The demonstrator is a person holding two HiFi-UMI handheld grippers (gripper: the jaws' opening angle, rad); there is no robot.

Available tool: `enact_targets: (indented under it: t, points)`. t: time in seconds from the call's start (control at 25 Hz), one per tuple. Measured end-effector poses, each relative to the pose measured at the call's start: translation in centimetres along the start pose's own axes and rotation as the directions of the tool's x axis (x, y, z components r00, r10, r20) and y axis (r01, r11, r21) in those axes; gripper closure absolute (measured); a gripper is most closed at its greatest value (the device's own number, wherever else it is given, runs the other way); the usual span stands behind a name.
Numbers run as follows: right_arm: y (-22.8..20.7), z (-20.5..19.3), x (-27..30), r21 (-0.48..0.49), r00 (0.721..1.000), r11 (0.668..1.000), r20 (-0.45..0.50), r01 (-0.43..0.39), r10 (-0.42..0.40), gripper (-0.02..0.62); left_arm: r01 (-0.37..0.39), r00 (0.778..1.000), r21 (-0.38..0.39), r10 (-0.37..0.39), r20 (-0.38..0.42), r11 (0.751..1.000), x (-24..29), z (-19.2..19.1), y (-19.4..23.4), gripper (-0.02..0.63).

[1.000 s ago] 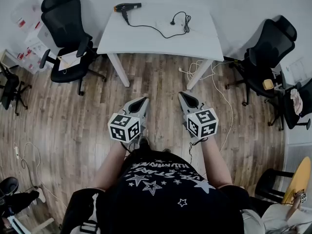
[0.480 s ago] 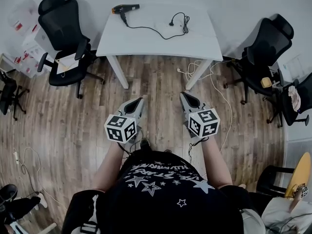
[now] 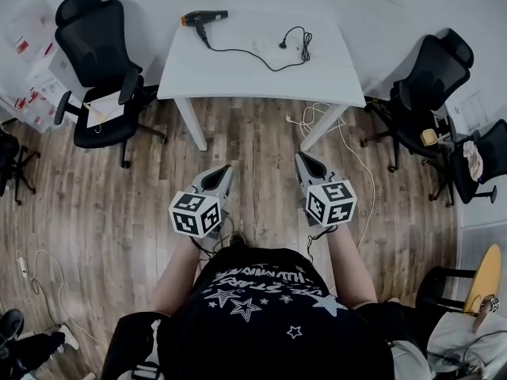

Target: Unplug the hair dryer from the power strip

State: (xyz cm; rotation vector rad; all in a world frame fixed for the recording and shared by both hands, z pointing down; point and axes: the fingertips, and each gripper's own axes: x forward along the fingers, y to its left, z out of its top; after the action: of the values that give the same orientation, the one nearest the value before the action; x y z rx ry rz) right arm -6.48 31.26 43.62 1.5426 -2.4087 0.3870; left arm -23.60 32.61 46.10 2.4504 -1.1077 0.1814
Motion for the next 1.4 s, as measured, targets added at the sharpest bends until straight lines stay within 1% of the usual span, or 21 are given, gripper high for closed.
enact_targets:
  t: [0.16,0.4,0.6,0.8,0.96,1.04,1.16,1.32,1.4]
  points:
    - [1.0,-0.9,0.9,0.016,1.000,1.000,-0.028,0.014,-0.013,0.588,0.002,1.000,0.001,-0.002,-0.017,1.000,-0.4,-0.3,1.8,0.598]
    - [2.1,-2.5,1.7,0.003,0.997,1.000,-0.079,0.013,-0.013,0.588,0.003,0.999,-0.012,-0.003,-0.040,1.000,-0.6,-0.9,3.8,0.600]
    - [1.4,-2.5,2.9,0.009,0.997,1.000,-0.081,0.004,-0.003,0.588,0.000,0.999,-0.023,-0.001,-0.043,1.000,0.5,-1.0,3.9,0.600]
    - [0.4,-1.0,5.4,0.003,0.998,1.000,-0.059,-0.025,0.025,0.588,-0.005,0.999,-0.020,0.004,-0.051,1.000,2.0,-0.6,3.9,0.598]
    - [-1.5,-0.1,7.4,0.027,0.998,0.999,-0.038,-0.039,0.040,0.588,-0.011,0.998,-0.009,0.011,-0.057,1.000,4.2,0.1,4.3,0.598]
    - [-2.7,-0.5,8.4,0.034,0.997,0.999,-0.059,-0.040,0.042,0.588,-0.019,0.998,-0.002,0.019,-0.061,1.000,5.4,0.6,4.7,0.600]
    - [-4.7,-0.8,9.9,0.035,0.996,0.999,-0.084,-0.037,0.039,0.588,-0.032,0.997,-0.017,0.031,-0.066,0.999,7.2,1.1,5.5,0.600]
    - [-7.8,1.0,12.2,0.061,0.997,0.997,-0.056,-0.052,0.055,0.588,-0.044,0.996,-0.012,0.043,-0.075,0.999,10.4,2.3,6.5,0.600]
    - [-9.6,1.5,13.3,0.061,0.997,0.997,-0.057,-0.053,0.057,0.588,-0.044,0.996,-0.008,0.044,-0.078,0.999,12.3,2.9,6.6,0.598]
